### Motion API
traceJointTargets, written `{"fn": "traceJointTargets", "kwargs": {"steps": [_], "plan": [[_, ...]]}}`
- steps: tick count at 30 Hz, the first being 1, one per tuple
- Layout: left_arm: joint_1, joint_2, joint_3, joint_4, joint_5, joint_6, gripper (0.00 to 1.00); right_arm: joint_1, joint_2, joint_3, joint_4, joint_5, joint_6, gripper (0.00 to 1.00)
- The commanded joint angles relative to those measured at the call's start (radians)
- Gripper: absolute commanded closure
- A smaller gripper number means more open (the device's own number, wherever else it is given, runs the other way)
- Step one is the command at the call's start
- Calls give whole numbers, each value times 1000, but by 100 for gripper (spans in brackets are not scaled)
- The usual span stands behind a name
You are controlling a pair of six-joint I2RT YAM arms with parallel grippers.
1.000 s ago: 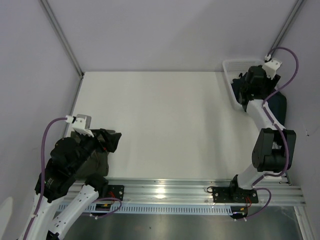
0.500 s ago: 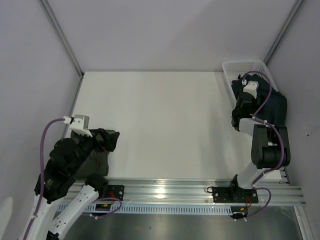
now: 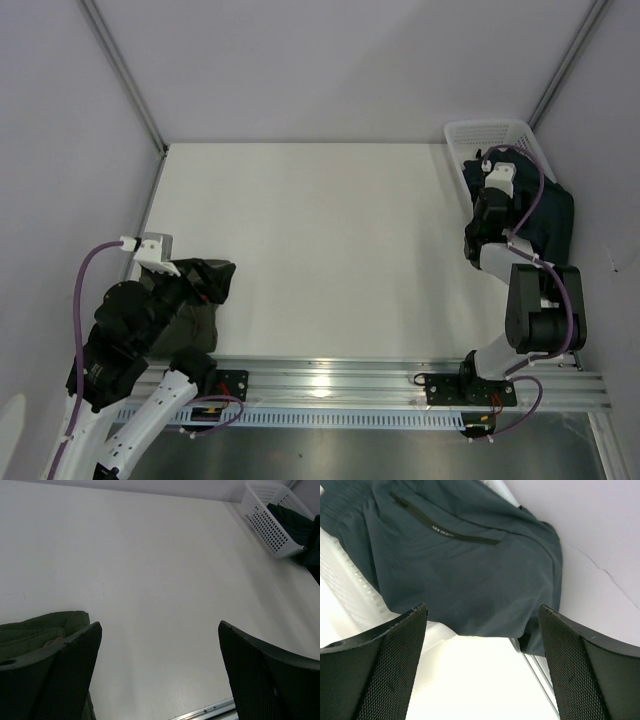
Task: Fold and stack the shorts
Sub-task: Grab the shorts from the pile
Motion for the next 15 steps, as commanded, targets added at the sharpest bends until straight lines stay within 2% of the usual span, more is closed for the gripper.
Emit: {"fn": "traceJointTargets", "kwargs": {"steps": [1, 4, 5, 10, 15], "plan": [[-5, -5, -3, 22, -9, -2, 1, 4, -94, -22, -39, -2, 44, 8], [-5, -8, -1, 22, -6, -2, 1, 7, -150, -47, -80, -12, 55, 7], [-3, -10, -3, 22, -8, -2, 1, 7, -168, -53, -94, -31, 54, 3], [-3, -24, -4, 23, -11, -2, 1, 28, -173, -107, -136, -2, 23, 1], [-5, -33, -3, 22, -17, -3, 1, 30, -90, -165, -91, 53, -27, 2]]}}
